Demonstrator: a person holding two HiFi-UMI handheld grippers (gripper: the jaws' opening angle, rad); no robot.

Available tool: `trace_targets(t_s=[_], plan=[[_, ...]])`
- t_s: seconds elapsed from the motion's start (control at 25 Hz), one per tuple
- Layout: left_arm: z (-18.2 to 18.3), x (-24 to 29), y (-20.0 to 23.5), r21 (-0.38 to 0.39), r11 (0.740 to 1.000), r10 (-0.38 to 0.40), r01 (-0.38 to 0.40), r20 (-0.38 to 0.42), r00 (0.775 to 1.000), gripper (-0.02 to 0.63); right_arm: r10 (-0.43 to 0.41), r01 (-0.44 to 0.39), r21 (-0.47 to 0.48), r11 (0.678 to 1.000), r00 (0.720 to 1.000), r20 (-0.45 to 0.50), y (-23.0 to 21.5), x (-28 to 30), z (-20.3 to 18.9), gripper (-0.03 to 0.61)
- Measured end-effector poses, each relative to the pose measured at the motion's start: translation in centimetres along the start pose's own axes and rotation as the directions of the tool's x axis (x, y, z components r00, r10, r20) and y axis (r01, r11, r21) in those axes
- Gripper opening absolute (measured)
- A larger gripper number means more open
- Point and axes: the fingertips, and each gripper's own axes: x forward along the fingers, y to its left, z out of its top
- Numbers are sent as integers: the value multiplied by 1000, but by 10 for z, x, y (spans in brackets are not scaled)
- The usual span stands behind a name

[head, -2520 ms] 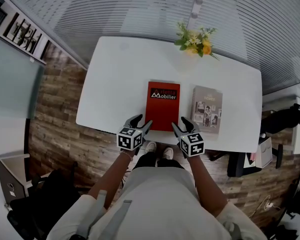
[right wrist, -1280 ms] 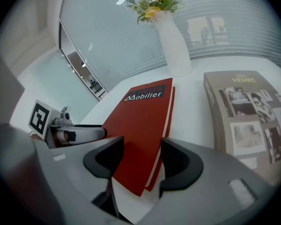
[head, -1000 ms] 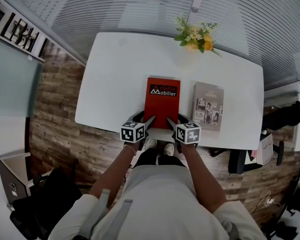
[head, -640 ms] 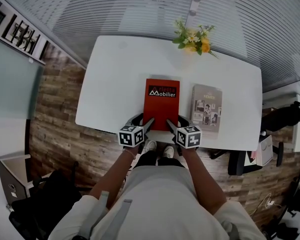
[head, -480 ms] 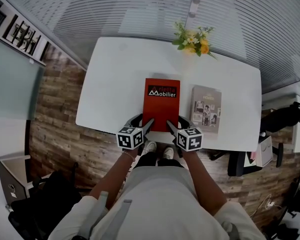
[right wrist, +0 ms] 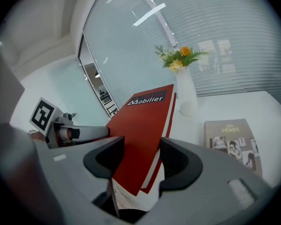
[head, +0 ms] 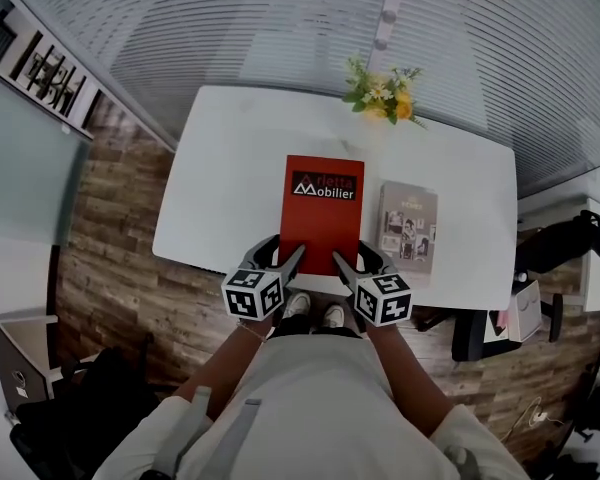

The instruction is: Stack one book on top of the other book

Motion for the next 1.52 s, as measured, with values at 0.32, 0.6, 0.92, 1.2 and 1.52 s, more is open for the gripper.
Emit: trace_targets(t_s=[0.32,0.6,0.92,1.2,1.52], plan=[[22,-26,-12,-3,1000,1,-1,49,999,256,4,-2,-55,999,999,39,21,-20,20,232],[27,-31,-6,-3,1000,-17,17,55,998,256,-9,13,-80,997,999,46,31,-18,22,232],[31,-40,-13,16,999,-37,36,63,997,256,-27,33,-84,996,997,73,39,-29,23,232],[29,-25,-45,34,998,-47,45,63,997,256,-24,30,-70,997,996,87,12,-53,23,232],[15,2,-100,27,999,-32,30,65,997,256,-22,28,-75,997,996,88,-35,-94,20,232]])
